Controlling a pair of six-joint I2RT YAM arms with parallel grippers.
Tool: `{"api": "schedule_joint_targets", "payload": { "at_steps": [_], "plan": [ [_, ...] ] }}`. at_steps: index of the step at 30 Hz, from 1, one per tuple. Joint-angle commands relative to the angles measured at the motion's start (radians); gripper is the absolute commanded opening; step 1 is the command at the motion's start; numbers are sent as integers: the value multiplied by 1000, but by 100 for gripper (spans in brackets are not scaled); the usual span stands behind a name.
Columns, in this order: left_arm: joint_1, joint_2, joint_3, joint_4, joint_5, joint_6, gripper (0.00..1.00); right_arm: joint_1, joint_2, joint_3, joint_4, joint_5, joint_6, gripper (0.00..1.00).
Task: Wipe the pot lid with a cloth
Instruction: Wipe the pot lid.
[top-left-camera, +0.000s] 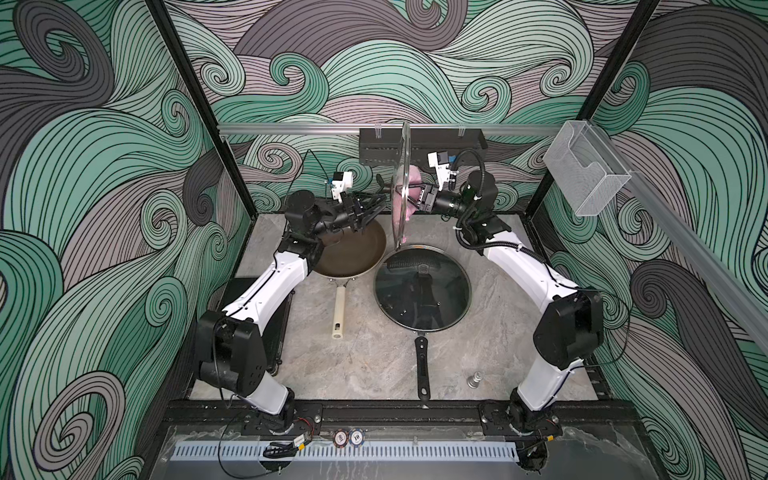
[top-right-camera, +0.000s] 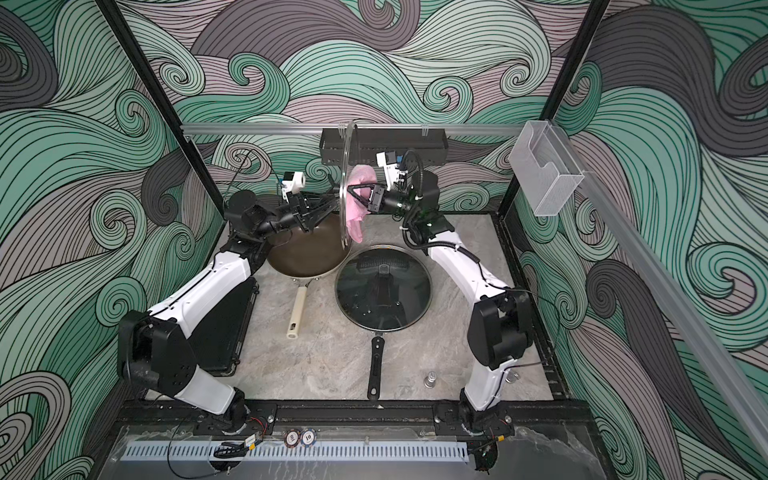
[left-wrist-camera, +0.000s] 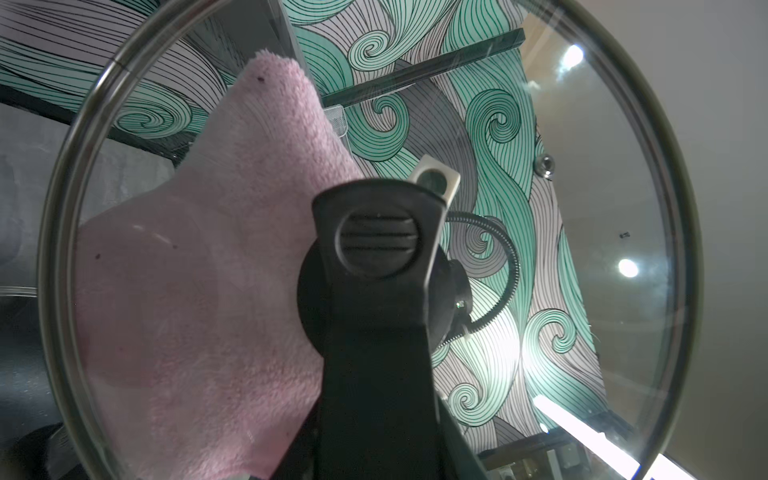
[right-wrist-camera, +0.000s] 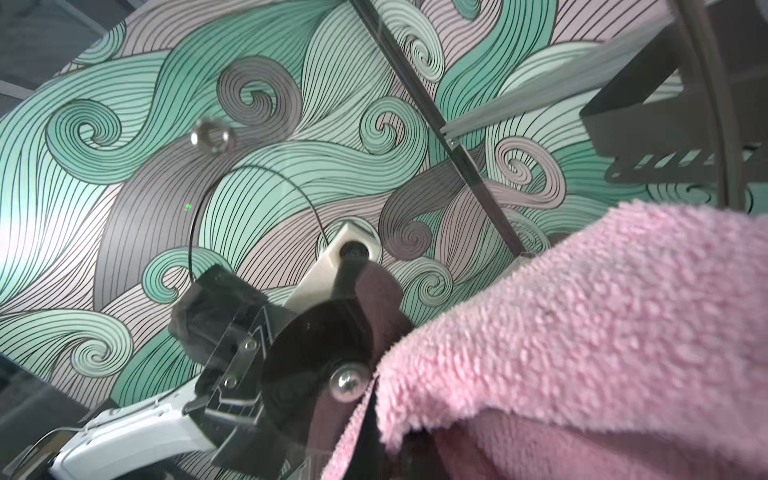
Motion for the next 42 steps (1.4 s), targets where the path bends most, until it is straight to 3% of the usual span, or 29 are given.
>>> {"api": "schedule_joint_targets", "payload": {
  "at_steps": [1, 6, 10, 14, 30, 37, 42],
  "plan": [
    [11, -98, 112, 37, -10, 136, 0, 15, -81, -44, 23, -42, 25, 0],
    [13, -80, 113, 111, -25, 87, 0, 31, -154, -119, 61, -112, 82, 0],
    [12, -102, 132, -78, -22, 215, 0, 39, -231, -154, 87, -114, 100, 0],
    [13, -106, 121, -123, -8, 227, 0, 38, -246, -91, 86, -123, 102, 0],
    [11, -204, 16, -87, 80, 162, 0, -34, 88, 295, 126, -100, 132, 0],
    [10, -199, 38, -3, 87, 87, 0, -37, 153, 302, 132, -90, 138, 0],
    [9, -167, 99, 83, 61, 32, 0, -34, 121, 200, 166, -97, 159, 0]
  ]
}}
